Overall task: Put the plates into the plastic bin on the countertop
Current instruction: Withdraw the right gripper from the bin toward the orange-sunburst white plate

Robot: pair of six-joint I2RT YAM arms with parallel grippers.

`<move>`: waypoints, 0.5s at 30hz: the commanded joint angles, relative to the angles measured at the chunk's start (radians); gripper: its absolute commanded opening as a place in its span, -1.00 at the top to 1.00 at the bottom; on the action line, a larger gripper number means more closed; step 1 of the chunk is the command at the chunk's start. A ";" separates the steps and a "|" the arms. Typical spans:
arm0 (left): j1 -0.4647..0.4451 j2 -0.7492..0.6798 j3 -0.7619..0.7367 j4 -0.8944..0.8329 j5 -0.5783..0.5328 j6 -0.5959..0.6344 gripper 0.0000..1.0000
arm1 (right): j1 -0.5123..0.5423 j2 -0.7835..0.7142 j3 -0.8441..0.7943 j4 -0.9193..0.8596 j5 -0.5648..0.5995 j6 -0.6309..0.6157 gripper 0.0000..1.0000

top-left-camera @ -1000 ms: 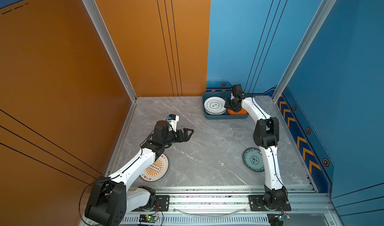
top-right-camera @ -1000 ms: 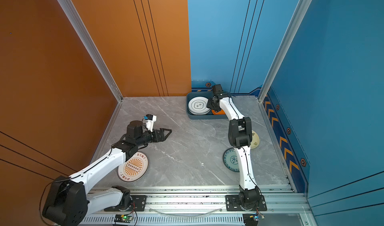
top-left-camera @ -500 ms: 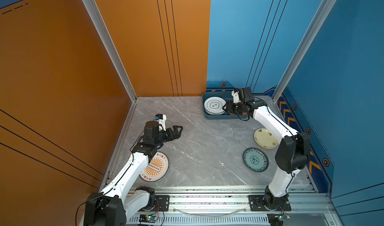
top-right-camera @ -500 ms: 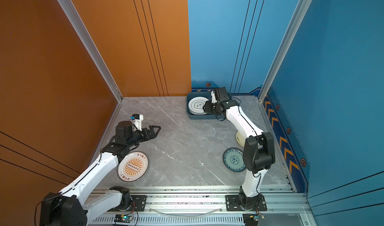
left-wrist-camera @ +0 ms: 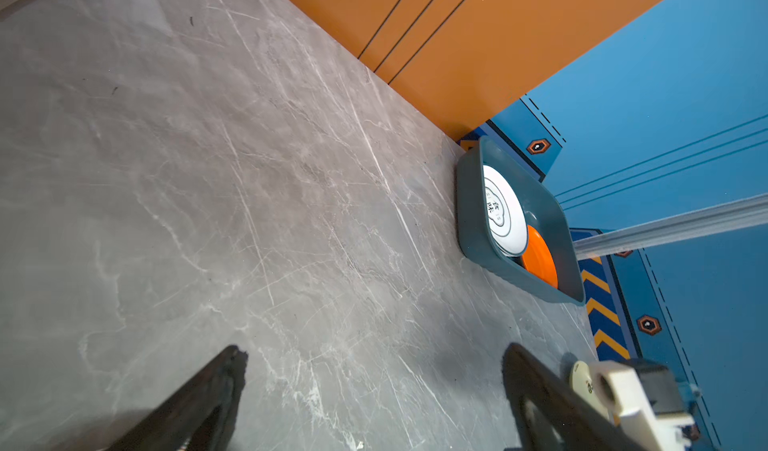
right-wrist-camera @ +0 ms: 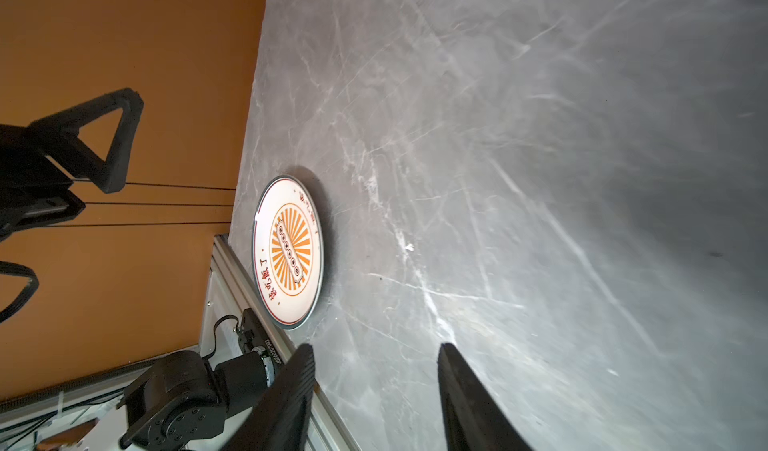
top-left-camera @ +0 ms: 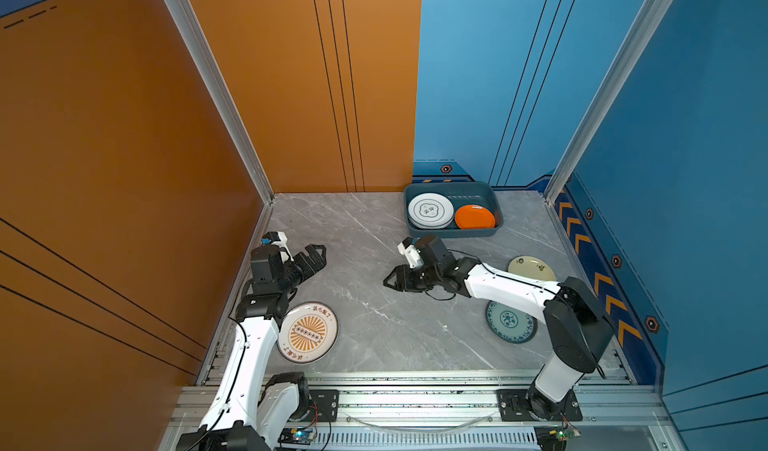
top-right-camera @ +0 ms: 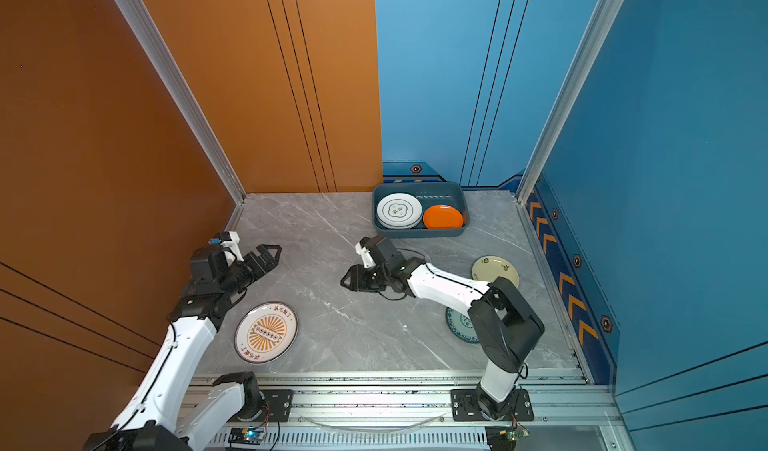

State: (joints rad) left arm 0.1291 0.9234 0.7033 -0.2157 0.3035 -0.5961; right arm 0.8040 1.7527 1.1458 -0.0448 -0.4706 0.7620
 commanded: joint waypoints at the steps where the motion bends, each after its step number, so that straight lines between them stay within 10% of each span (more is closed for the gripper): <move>1: 0.012 -0.028 -0.016 -0.016 0.023 -0.022 -0.96 | 0.058 0.093 0.013 0.155 -0.012 0.114 -0.01; 15: 0.026 -0.041 -0.065 -0.002 0.036 -0.029 -0.96 | 0.183 0.360 0.138 0.226 -0.060 0.195 0.00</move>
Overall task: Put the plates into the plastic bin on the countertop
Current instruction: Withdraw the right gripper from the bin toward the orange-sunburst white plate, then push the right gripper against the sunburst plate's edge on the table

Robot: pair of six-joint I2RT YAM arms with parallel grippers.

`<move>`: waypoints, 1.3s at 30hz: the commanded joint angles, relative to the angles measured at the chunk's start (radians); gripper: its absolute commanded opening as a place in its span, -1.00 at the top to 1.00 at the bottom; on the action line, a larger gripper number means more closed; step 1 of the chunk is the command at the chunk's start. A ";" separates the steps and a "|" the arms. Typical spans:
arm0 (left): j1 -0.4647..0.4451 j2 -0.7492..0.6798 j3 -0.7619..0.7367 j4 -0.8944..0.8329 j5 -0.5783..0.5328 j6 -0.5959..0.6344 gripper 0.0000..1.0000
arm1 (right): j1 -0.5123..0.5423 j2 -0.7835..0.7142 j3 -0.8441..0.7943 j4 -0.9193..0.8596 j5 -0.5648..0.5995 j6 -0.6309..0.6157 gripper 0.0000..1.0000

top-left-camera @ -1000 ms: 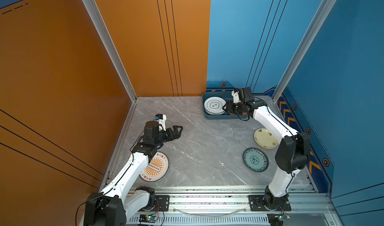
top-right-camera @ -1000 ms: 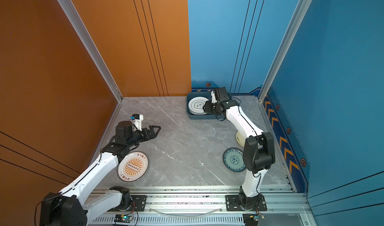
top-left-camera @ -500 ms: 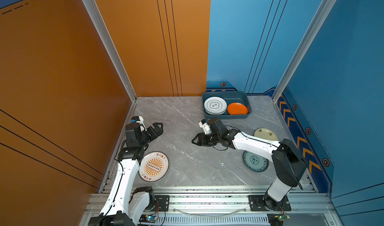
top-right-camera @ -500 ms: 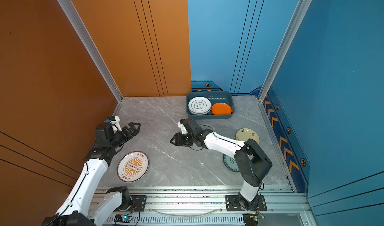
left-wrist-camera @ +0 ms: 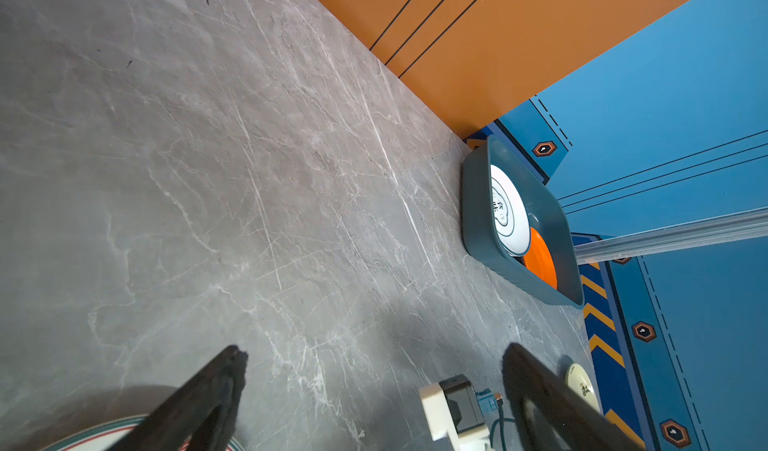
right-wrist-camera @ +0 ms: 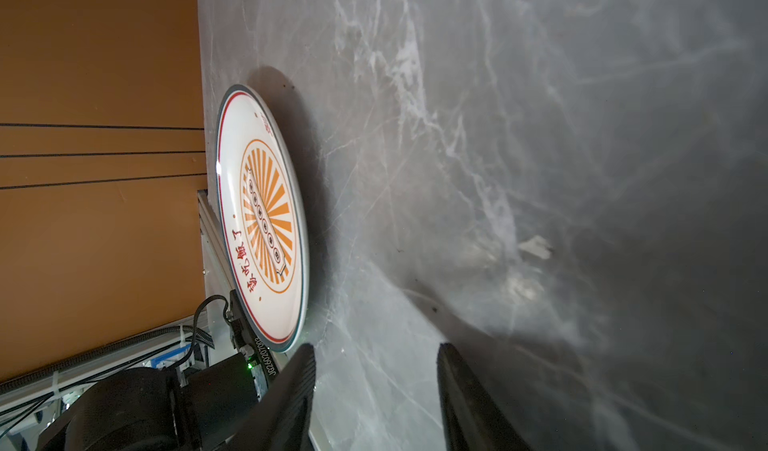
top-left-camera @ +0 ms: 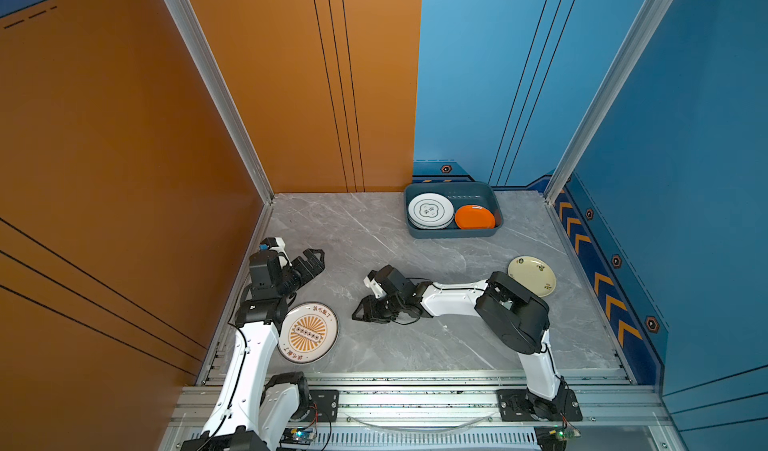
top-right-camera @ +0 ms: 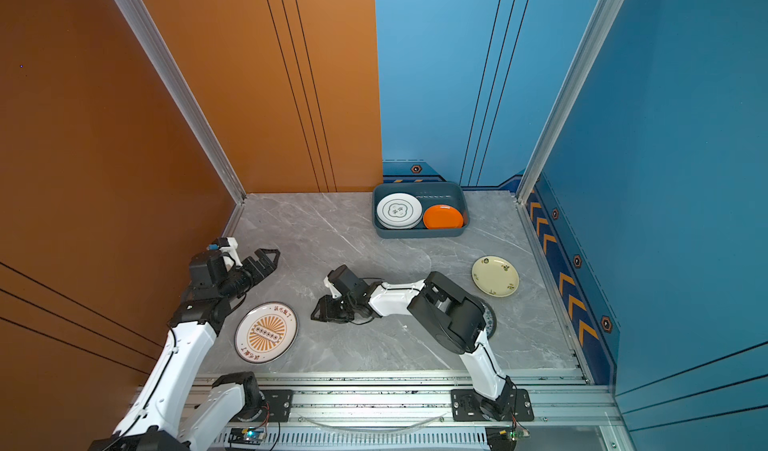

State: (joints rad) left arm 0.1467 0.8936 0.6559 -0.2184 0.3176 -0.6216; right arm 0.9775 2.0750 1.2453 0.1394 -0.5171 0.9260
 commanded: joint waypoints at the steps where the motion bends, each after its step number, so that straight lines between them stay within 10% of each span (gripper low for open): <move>1: 0.010 -0.010 -0.020 0.005 0.023 -0.005 -0.96 | 0.014 0.048 0.041 0.052 -0.015 0.040 0.00; 25: 0.045 0.002 -0.064 0.071 0.054 -0.017 -0.96 | 0.081 0.245 0.186 0.042 -0.017 0.105 0.13; 39: 0.051 0.005 -0.076 0.085 0.066 -0.024 -0.96 | 0.080 0.280 0.202 0.052 -0.011 0.115 0.88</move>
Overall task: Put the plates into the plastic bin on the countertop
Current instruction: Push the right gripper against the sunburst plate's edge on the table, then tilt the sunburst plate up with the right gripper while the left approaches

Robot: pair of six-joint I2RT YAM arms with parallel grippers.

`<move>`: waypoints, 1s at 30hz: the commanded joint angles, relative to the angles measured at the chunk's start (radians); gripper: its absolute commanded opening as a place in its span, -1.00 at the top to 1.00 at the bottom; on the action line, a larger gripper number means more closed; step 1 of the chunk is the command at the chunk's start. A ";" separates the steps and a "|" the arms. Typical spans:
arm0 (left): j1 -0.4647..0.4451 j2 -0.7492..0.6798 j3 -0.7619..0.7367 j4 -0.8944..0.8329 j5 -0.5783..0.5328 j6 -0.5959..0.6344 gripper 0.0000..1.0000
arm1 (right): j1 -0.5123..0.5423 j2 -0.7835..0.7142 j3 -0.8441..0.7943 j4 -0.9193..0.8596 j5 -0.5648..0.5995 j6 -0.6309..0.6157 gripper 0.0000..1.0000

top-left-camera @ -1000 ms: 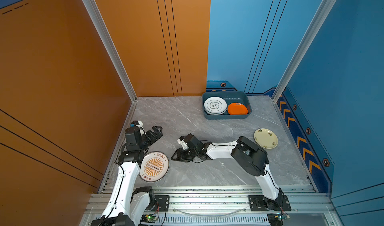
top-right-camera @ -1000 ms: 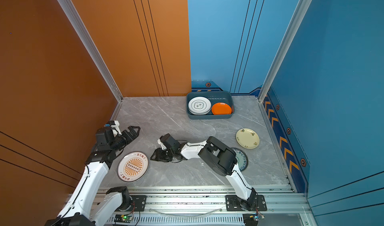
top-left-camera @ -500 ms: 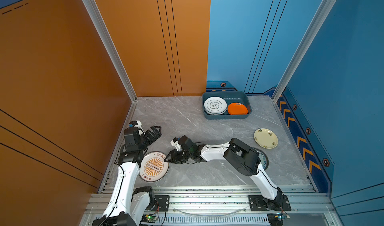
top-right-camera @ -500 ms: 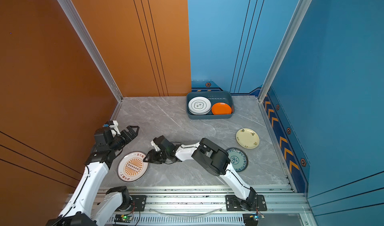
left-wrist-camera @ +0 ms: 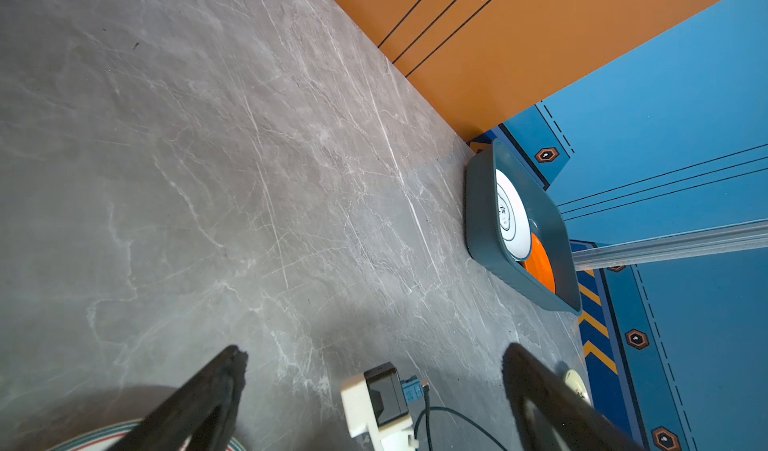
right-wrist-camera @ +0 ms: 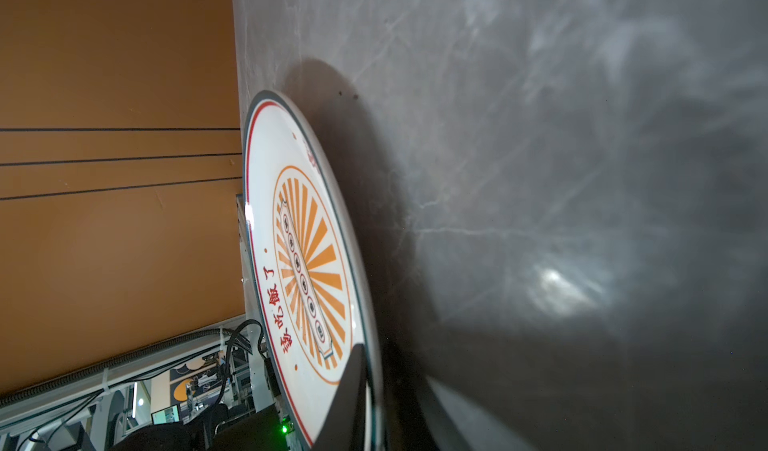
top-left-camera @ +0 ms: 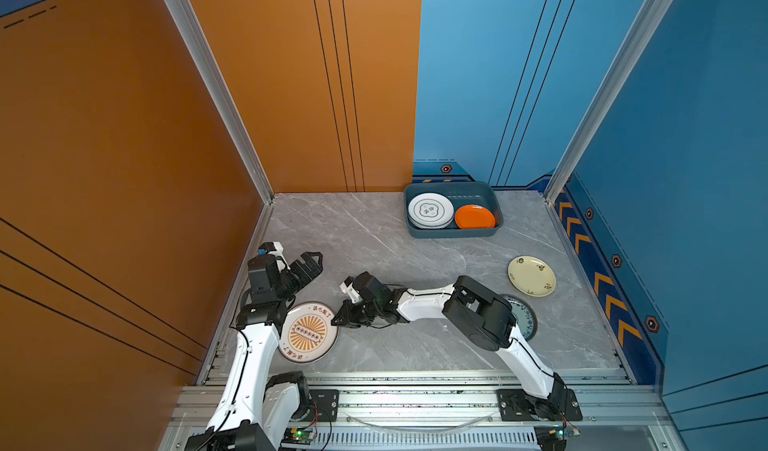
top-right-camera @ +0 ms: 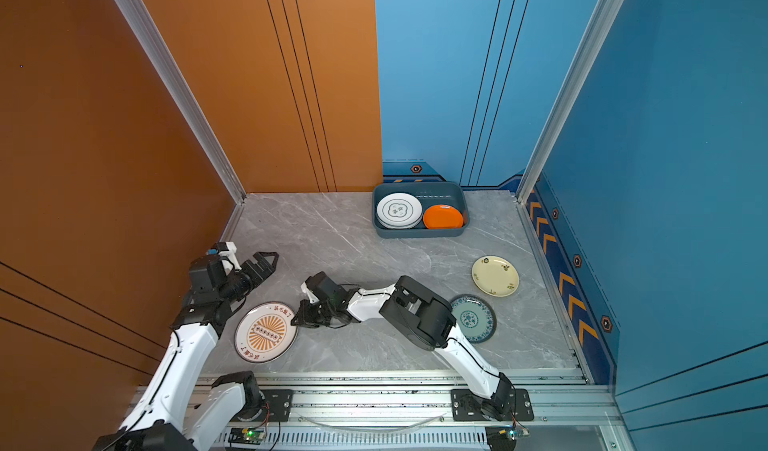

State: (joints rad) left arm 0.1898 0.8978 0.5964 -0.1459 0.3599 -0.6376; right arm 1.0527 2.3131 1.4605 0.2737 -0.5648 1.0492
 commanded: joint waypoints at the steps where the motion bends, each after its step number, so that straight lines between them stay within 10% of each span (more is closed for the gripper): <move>1: 0.009 0.000 -0.017 0.014 0.024 -0.010 -0.96 | 0.003 0.039 -0.016 -0.080 0.037 -0.009 0.92; 30: -0.212 0.250 -0.080 0.294 0.096 -0.049 -0.96 | -0.464 -0.518 -0.487 -0.048 0.004 -0.100 1.00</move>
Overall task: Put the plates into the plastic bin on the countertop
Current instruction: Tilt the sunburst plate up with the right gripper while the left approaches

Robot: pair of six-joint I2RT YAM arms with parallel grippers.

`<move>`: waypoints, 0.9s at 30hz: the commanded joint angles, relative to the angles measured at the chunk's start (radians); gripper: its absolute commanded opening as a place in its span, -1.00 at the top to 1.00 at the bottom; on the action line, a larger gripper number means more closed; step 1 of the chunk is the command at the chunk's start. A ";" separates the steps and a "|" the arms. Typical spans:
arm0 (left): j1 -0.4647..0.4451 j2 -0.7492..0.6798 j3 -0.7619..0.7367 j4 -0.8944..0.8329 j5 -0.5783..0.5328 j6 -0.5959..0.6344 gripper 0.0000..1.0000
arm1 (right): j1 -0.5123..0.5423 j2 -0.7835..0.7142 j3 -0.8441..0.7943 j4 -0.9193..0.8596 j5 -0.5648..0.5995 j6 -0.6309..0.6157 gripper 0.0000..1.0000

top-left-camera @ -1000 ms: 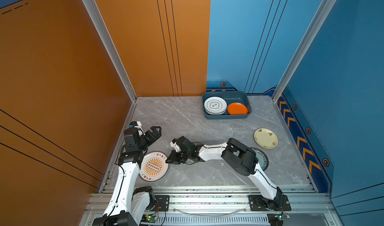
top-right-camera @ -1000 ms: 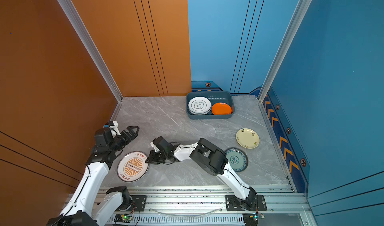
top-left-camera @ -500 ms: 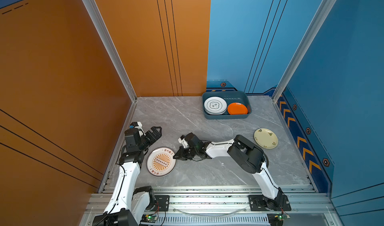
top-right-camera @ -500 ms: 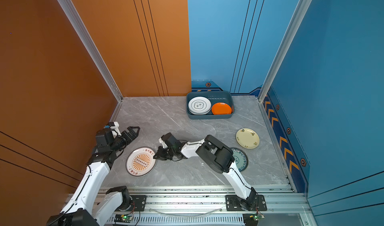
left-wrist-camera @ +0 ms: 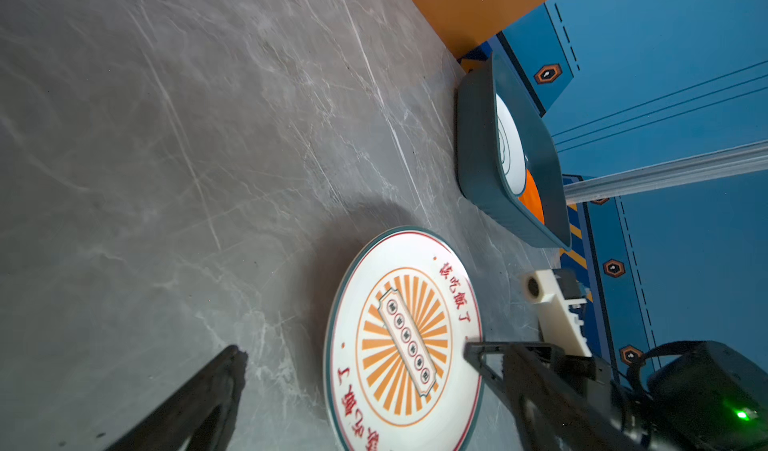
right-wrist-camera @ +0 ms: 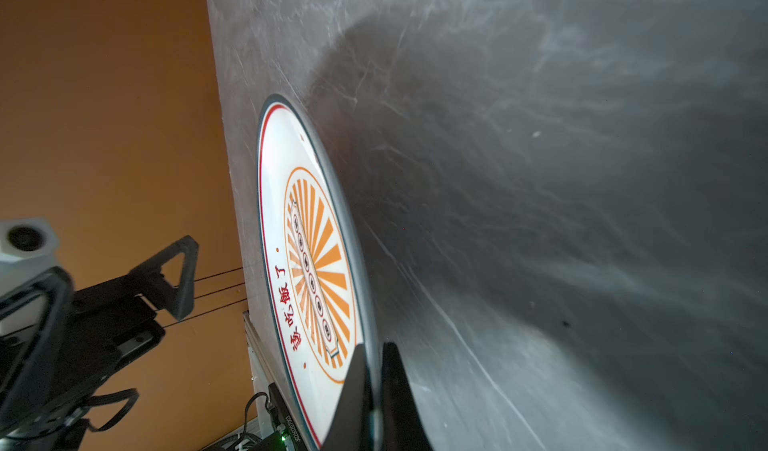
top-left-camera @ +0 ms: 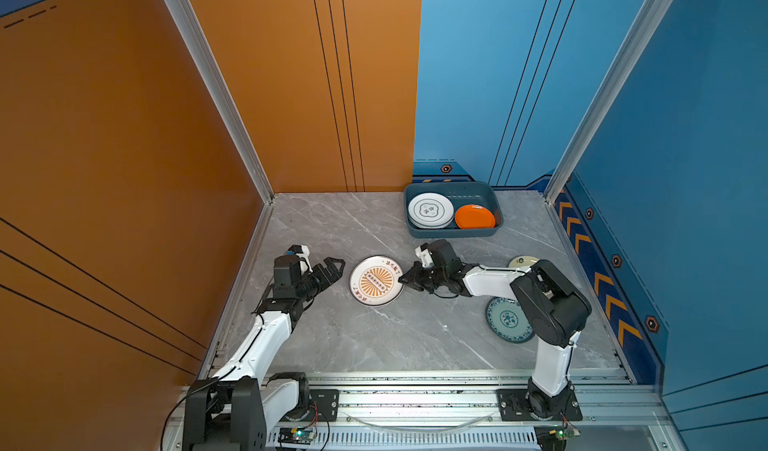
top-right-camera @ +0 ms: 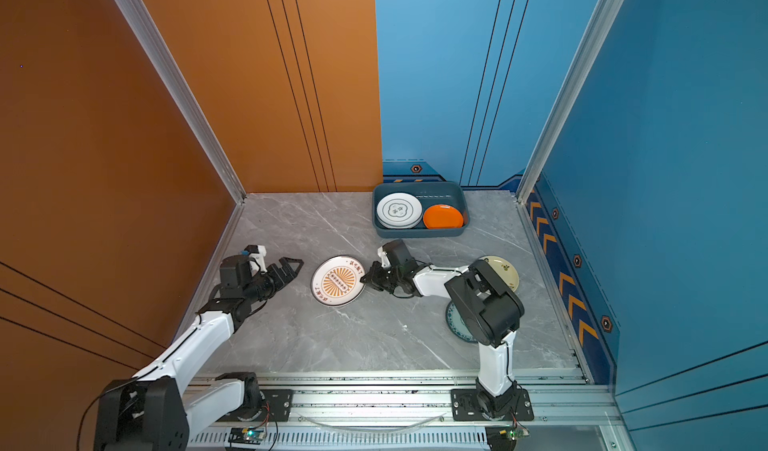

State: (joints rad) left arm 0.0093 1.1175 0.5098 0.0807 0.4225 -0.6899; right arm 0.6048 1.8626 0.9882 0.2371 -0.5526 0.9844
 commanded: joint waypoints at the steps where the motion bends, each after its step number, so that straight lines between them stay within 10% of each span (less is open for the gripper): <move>1: -0.050 0.047 0.009 0.087 0.037 0.001 -0.97 | -0.023 -0.085 -0.017 -0.021 -0.008 -0.041 1.00; 11: -0.206 0.254 0.080 0.280 0.143 -0.041 -0.88 | -0.045 -0.176 -0.017 -0.062 -0.039 -0.070 1.00; 27: -0.236 0.336 0.065 0.498 0.254 -0.151 0.31 | -0.080 -0.178 -0.060 0.008 -0.077 -0.054 1.00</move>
State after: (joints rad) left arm -0.2054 1.4364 0.5613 0.4793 0.5873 -0.8196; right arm 0.5255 1.6943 0.9417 0.2024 -0.6067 0.9394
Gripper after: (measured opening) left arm 0.366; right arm 0.064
